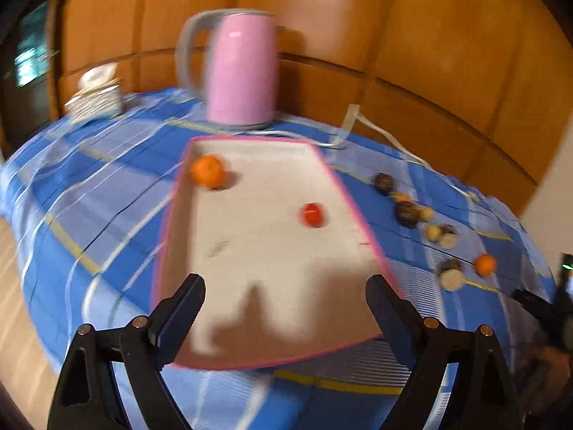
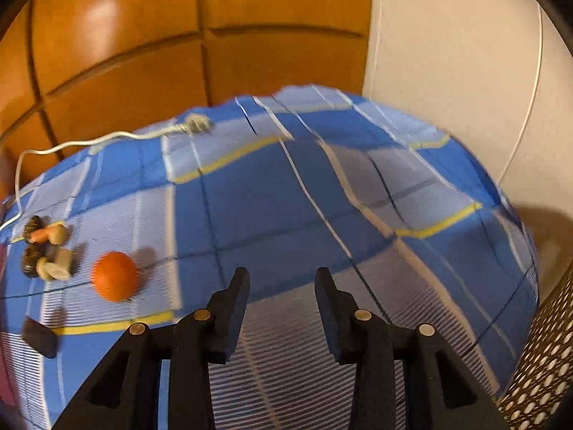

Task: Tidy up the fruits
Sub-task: 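Grasp the dark eggplant slice with the left tool and lift it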

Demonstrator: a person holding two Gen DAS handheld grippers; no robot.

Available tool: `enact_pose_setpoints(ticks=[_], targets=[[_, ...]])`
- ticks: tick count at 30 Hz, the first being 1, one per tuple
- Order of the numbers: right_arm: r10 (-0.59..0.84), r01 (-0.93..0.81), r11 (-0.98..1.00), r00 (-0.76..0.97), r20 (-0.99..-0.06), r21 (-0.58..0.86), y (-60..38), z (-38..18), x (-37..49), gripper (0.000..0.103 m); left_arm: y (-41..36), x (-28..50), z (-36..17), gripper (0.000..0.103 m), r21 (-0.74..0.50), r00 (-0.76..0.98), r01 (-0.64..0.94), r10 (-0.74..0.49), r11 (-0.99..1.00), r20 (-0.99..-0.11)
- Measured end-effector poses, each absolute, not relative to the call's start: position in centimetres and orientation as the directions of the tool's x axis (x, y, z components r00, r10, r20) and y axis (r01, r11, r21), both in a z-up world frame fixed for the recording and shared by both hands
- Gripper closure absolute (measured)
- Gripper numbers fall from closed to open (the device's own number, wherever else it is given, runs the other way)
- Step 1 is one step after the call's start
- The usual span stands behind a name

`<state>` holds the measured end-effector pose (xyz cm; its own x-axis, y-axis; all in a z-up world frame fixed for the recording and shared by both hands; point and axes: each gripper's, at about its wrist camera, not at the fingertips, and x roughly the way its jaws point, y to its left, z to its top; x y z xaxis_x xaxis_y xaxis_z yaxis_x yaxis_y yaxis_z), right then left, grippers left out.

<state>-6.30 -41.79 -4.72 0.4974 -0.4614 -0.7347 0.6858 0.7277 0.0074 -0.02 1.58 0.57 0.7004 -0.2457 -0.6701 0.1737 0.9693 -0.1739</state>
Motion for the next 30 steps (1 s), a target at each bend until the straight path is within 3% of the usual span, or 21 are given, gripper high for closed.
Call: enact_pose_setpoints(ticks=[3,7,14,27,30], targets=[[-0.444,0.684,0.73,0.486,-0.753,0.012,-41.9,-6.1,-6.3,0.064,-1.0,0.4,1.5,0.011,-0.191,0.669,0.279,-0.333,0.941,-0.665],[-0.459,0.67,0.742,0.51,-0.728,0.001,-41.2,-6.5,-6.4,0.051,-4.8,1.3,2.0,0.012,-0.201,0.606,0.397,-0.42,0.895,-0.676],[-0.435,0.639,0.769,0.545,-0.717,0.02,-40.6,-6.7,-6.3,0.036,-11.9,3.3,0.5,0.028,-0.209,0.44,0.567,-0.508,0.797,-0.741],[-0.426,0.627,0.779,0.562,-0.709,0.029,-40.5,-7.0,-5.9,0.029,-18.7,5.2,-2.9,0.032,-0.171,0.361,0.617,-0.469,0.768,-0.806],[-0.426,0.627,0.779,0.562,-0.709,0.029,-40.5,-7.0,-5.8,0.028,-19.3,5.5,-4.2,0.042,-0.144,0.371,0.606,-0.438,0.782,-0.819]])
